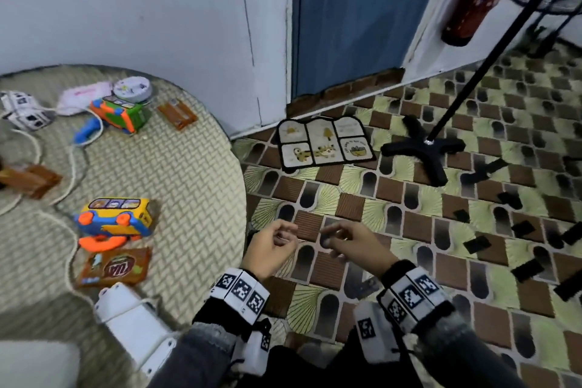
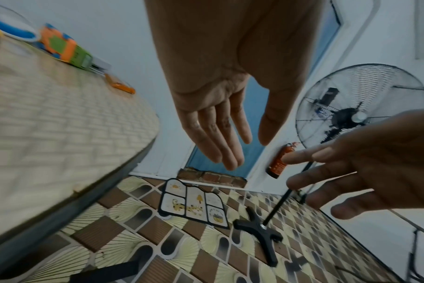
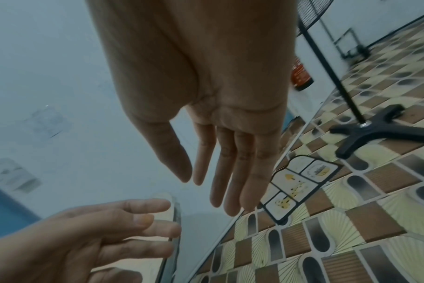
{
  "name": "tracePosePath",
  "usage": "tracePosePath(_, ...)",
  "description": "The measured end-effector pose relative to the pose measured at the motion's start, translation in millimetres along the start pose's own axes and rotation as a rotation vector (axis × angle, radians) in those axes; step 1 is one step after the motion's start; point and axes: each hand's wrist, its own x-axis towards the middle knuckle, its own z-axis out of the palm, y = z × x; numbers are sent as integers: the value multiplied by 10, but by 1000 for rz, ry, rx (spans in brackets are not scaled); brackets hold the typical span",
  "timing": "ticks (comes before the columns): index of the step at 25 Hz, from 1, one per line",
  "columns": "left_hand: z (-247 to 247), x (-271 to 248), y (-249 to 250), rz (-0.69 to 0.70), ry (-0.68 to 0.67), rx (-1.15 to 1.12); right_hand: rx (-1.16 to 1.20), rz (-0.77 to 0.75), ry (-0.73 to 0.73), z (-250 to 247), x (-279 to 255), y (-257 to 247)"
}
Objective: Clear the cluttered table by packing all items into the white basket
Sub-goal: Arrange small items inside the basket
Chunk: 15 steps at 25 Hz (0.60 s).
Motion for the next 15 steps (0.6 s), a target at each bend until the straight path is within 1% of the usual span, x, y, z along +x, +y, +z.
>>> tracePosePath(5, -190, 98, -93, -102, 254, -78, -54, -50, -217, 99, 532, -296)
tracePosePath(8, -279, 202, -140, -141, 386, -83, -94, -44, -342, 141, 871, -503)
tracePosePath(11, -354, 283, -114, -171, 572, -146, -201, -79, -473, 169, 1208, -754)
tracePosePath(15, -381, 247, -77, -197, 844, -223, -354, -174, -615, 226, 1448, -1062)
